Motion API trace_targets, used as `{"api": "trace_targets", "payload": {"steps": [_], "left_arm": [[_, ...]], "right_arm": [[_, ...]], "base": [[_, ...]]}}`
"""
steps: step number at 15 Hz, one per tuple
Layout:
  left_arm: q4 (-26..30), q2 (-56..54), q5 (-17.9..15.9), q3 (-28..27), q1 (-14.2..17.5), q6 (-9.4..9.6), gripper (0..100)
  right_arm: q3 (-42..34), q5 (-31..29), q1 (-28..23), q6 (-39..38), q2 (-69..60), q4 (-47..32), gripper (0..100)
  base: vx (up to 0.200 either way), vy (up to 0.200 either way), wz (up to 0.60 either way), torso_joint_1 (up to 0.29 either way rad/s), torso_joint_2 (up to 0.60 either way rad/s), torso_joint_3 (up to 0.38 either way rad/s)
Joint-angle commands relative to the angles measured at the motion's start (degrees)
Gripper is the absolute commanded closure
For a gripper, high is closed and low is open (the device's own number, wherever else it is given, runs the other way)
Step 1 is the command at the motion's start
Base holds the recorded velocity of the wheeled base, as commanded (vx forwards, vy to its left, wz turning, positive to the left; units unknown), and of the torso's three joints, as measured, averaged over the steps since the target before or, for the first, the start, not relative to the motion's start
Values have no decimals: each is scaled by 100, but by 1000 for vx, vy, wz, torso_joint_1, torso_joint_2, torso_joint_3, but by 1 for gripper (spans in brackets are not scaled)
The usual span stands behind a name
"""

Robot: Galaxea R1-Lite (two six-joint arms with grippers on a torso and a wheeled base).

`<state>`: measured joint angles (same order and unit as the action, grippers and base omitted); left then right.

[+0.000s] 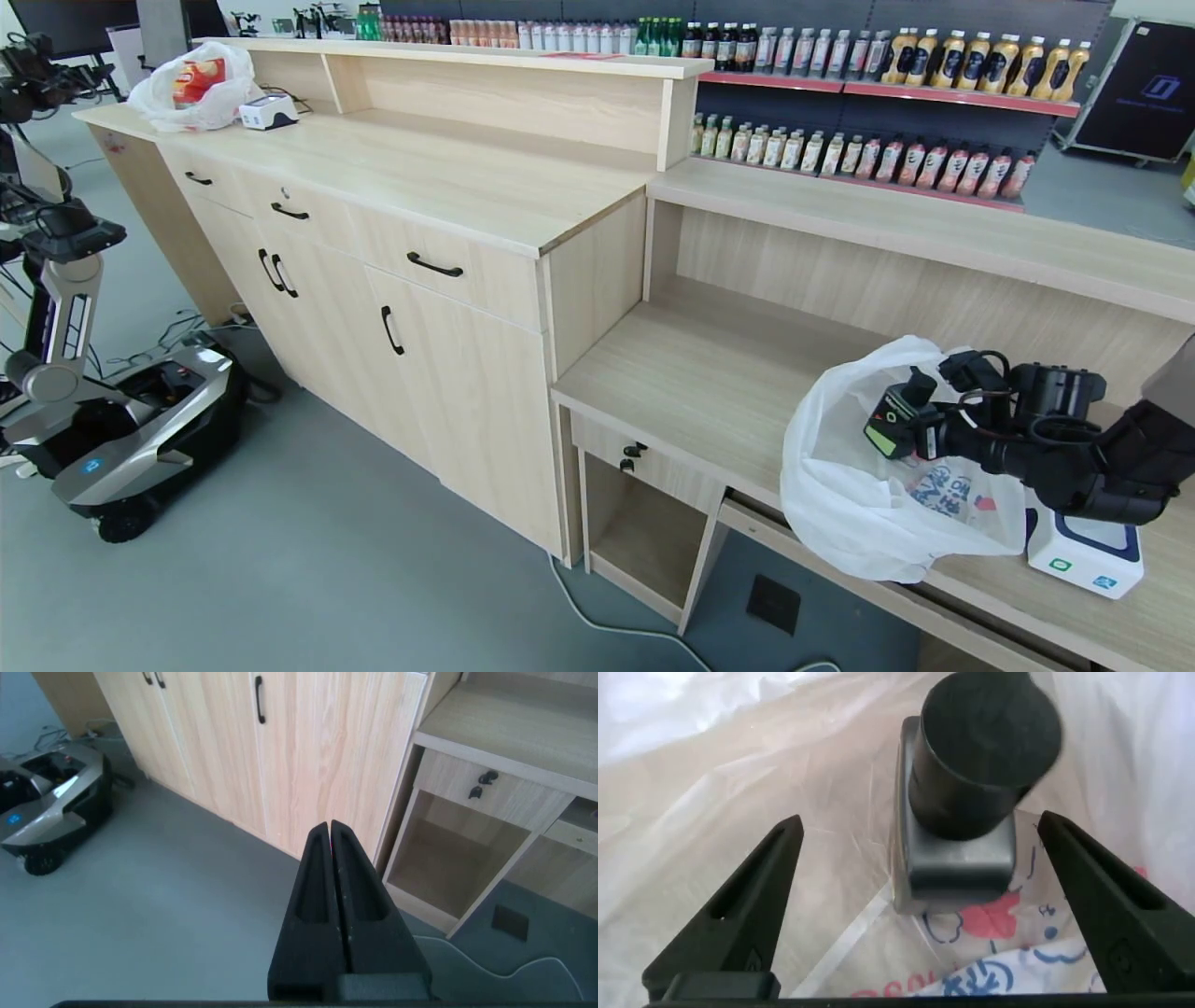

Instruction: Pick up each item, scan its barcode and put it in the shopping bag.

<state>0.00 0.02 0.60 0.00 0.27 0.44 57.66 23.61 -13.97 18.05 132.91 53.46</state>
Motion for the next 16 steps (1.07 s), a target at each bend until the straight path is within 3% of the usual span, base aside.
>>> {"api": "trace_targets", "payload": {"steps": [1, 3, 4, 7, 9, 10, 13, 16], "left_arm": [[0, -2, 2, 0, 0, 0, 100], [0, -2, 2, 0, 0, 0, 100], [0, -2, 2, 0, 0, 0, 100], [0, -2, 2, 0, 0, 0, 100], [0, -2, 2, 0, 0, 0, 100], [0, -2, 2, 0, 0, 0, 100], [0, -2, 2, 0, 0, 0, 100], [0, -2, 2, 0, 0, 0, 100]], "right_arm": [[-1275, -6, -132, 40, -1628, -11, 0], [-2391, -15, -589, 40, -2938, -28, 0], [-2602, -15, -827, 40, -3492, -362, 0], [-2637, -85, -1582, 137, -4617, -1566, 0], [-2646, -94, -2250, 348, -5496, -2665, 0], [-2708, -234, -2505, 348, -5592, -2744, 0], [-2752, -1588, -3235, 304, -5408, -2893, 0], [-2743, -2203, -3560, 304, -4863, -2656, 0]], "base": [[0, 0, 0, 0, 0, 0], [0, 0, 0, 0, 0, 0], [0, 0, 0, 0, 0, 0], [0, 0, 0, 0, 0, 0], [0, 0, -600, 2, 5, 0], [0, 0, -600, 7, 7, 2], [0, 0, -600, -2, -1, 4], [0, 0, -600, 2, 2, 7]]}}
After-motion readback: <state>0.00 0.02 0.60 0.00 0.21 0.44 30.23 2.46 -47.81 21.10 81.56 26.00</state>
